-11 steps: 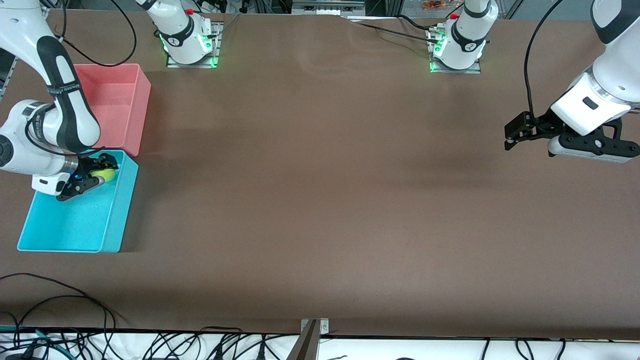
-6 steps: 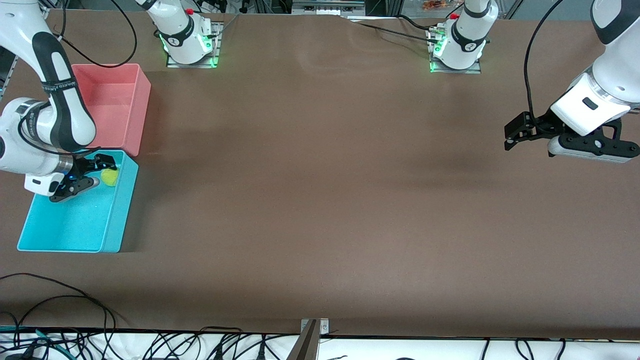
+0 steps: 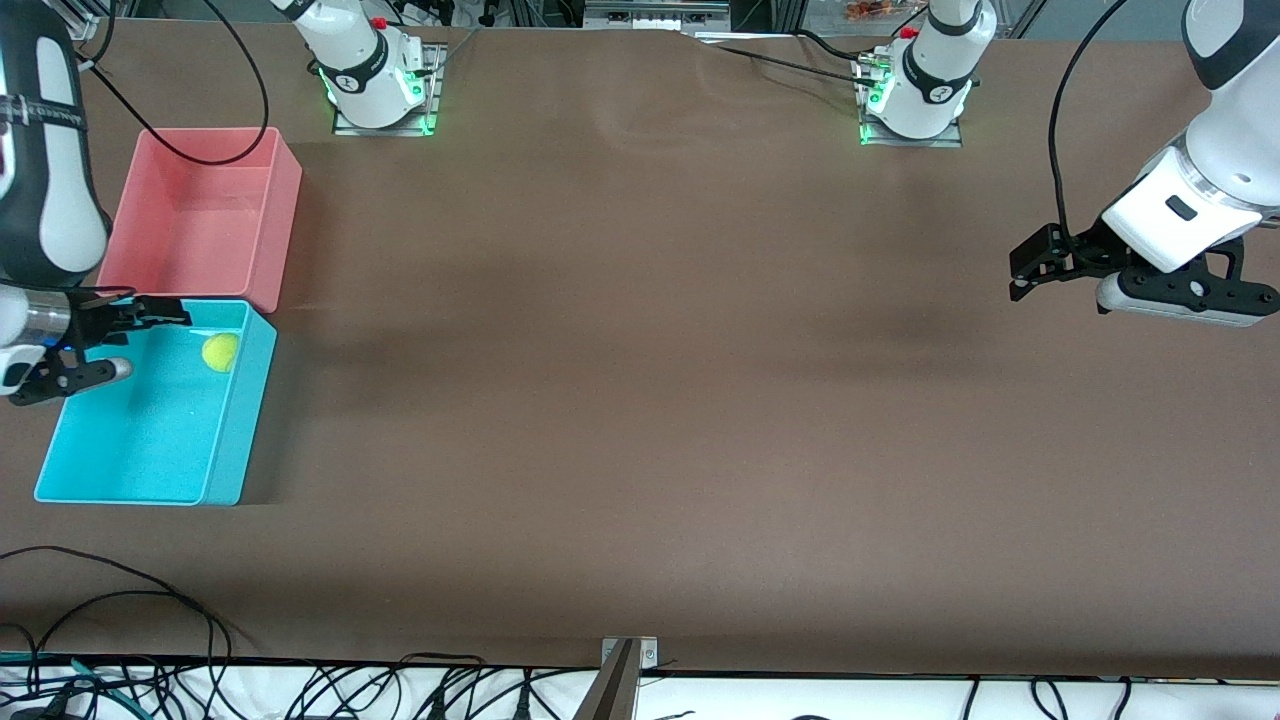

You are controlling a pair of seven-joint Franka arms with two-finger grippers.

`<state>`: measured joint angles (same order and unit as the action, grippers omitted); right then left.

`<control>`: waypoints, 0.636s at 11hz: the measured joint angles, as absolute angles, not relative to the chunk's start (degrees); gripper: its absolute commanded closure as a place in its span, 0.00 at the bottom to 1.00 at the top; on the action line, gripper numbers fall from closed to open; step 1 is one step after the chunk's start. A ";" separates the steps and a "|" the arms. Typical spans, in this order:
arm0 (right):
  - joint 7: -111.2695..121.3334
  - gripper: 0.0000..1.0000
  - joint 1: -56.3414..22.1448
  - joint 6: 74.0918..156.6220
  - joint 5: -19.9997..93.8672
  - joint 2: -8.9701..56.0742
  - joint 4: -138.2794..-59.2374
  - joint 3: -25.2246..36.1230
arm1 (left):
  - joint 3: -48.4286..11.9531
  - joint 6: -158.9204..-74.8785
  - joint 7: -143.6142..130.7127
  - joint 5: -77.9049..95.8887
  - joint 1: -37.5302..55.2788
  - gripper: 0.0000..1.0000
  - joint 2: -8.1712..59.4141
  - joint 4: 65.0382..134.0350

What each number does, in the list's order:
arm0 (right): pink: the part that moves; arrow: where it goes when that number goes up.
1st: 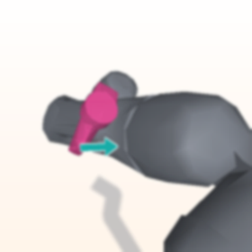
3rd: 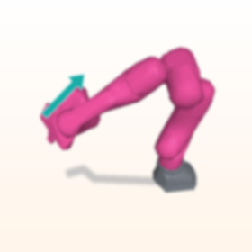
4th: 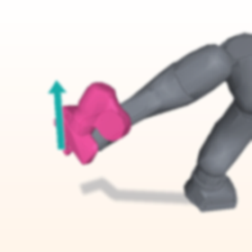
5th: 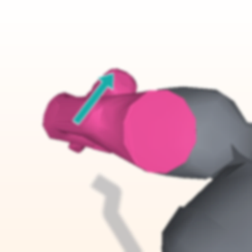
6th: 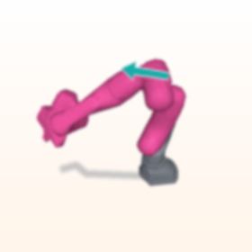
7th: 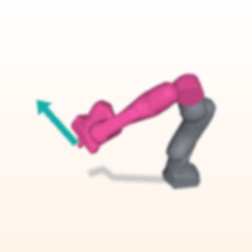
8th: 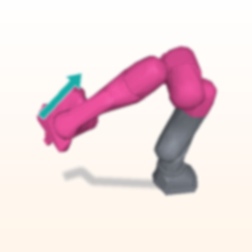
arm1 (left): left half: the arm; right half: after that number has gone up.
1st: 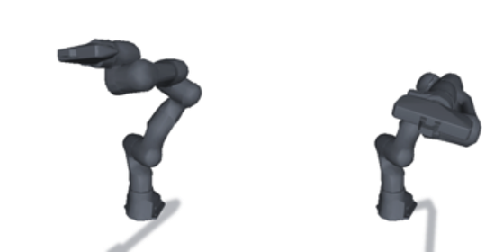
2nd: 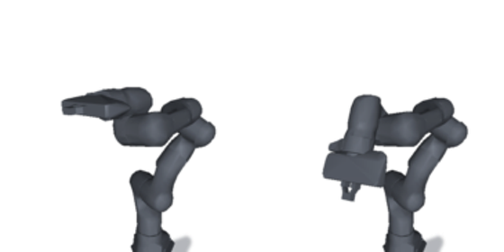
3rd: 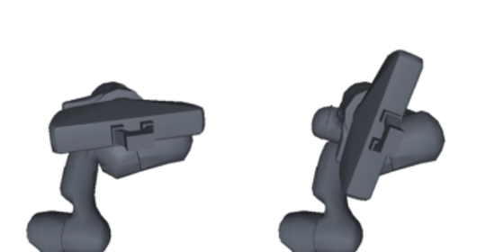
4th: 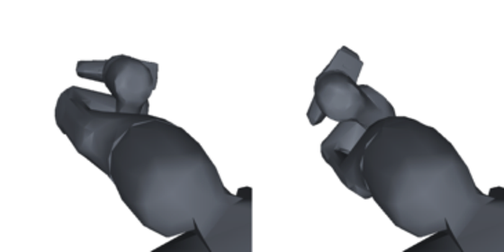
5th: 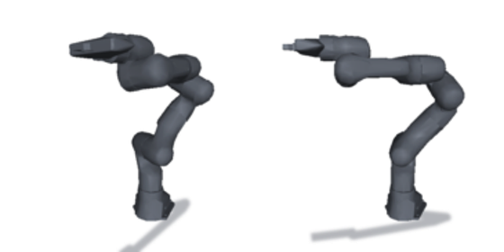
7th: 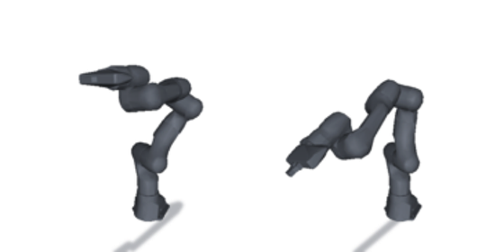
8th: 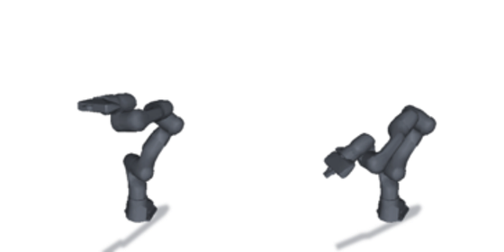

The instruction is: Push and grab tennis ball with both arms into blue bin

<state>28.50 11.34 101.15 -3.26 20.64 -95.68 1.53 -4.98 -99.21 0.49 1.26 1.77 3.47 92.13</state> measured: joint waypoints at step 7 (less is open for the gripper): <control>4.00 0.00 2.76 83.41 -3.27 19.92 -80.05 1.23 | -4.93 -99.03 0.49 1.26 1.71 0.00 3.60 92.15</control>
